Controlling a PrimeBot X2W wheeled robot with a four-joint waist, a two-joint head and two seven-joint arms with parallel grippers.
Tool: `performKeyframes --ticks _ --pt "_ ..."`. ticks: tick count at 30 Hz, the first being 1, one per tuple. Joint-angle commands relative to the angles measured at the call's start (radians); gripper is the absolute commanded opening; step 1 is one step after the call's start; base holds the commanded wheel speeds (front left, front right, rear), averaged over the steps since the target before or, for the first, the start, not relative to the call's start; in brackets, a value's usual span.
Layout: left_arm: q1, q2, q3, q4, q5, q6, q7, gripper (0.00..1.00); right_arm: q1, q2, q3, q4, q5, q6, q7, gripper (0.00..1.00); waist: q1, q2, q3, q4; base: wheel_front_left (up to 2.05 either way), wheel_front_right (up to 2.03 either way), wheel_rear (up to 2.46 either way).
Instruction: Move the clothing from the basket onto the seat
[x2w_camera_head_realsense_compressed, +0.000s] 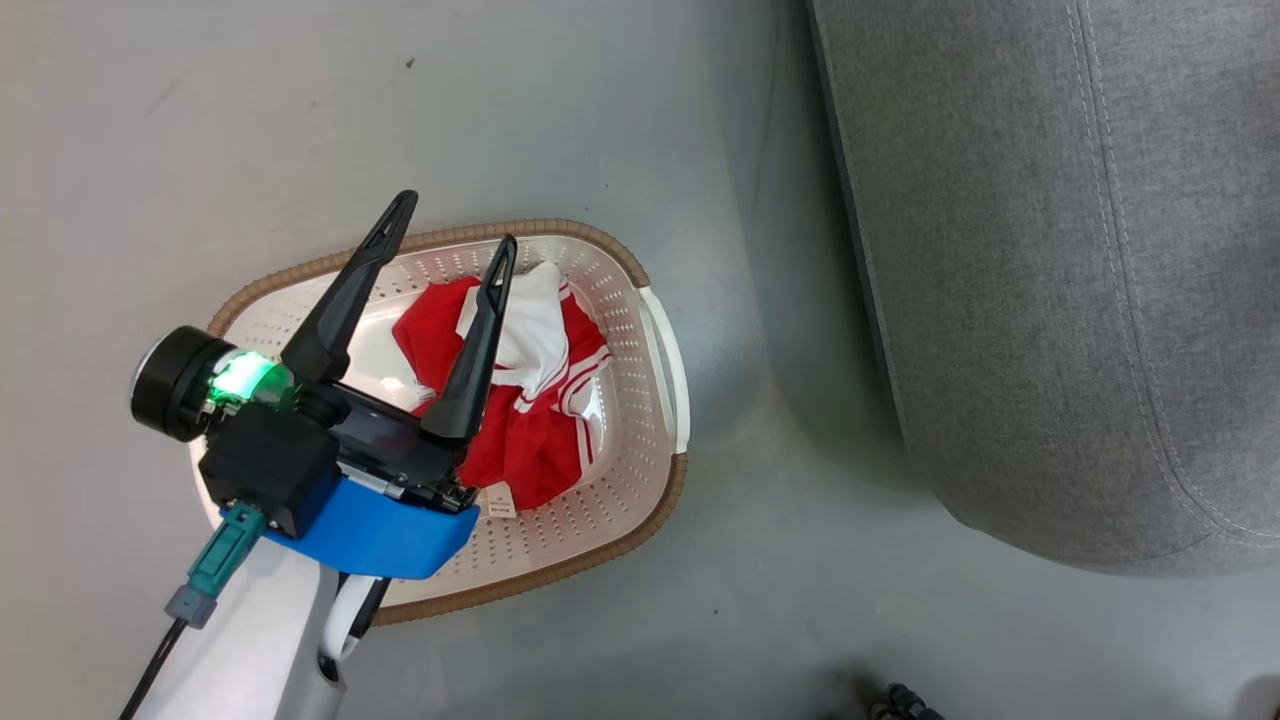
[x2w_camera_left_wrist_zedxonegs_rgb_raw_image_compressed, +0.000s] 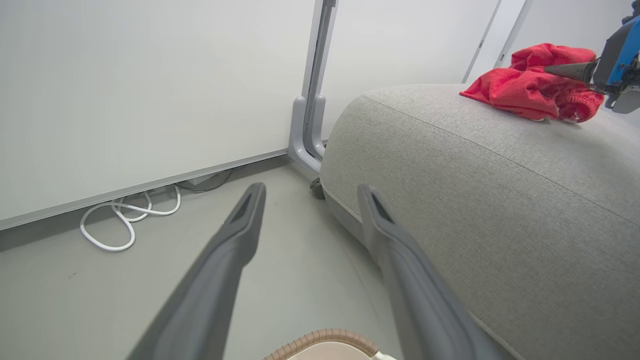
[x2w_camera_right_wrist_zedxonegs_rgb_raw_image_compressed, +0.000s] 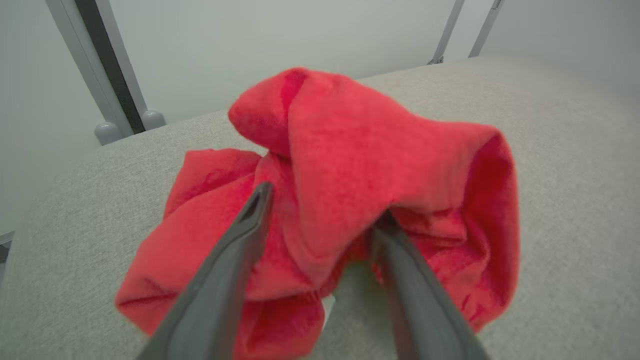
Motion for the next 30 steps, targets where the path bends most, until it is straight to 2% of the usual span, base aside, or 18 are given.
performKeyframes --ticks 1,10,18,26,30 --pt "-0.017 -0.003 0.000 0.003 -0.005 -0.001 -0.005 1.00 -0.006 0.002 -0.013 0.018 -0.019 0.000 -0.014 1.00 -0.0002 0.0000 -0.009 0.004 0.00 0.00 0.00" --pt "-0.016 -0.022 0.007 0.022 -0.013 -0.001 -0.005 1.00 0.004 0.014 -0.004 0.074 -0.083 0.000 -0.043 1.00 -0.0002 0.0000 -0.060 0.014 0.00 0.00 0.00" --pt "0.023 -0.061 0.037 0.058 -0.027 -0.001 -0.005 1.00 0.087 0.036 0.030 0.106 -0.116 0.000 -0.094 1.00 -0.0002 0.0000 -0.182 0.030 0.00 0.00 0.00" --pt "0.090 -0.095 0.112 0.096 -0.041 -0.001 -0.005 1.00 0.205 0.120 0.120 0.059 -0.112 0.000 -0.128 1.00 -0.0002 0.0000 -0.331 0.032 0.00 0.00 0.00" --pt "0.132 -0.117 0.150 0.120 -0.045 -0.001 -0.005 1.00 0.302 0.172 0.225 -0.046 -0.086 0.000 -0.130 1.00 -0.0002 0.0000 -0.408 0.041 0.00 0.00 0.00"
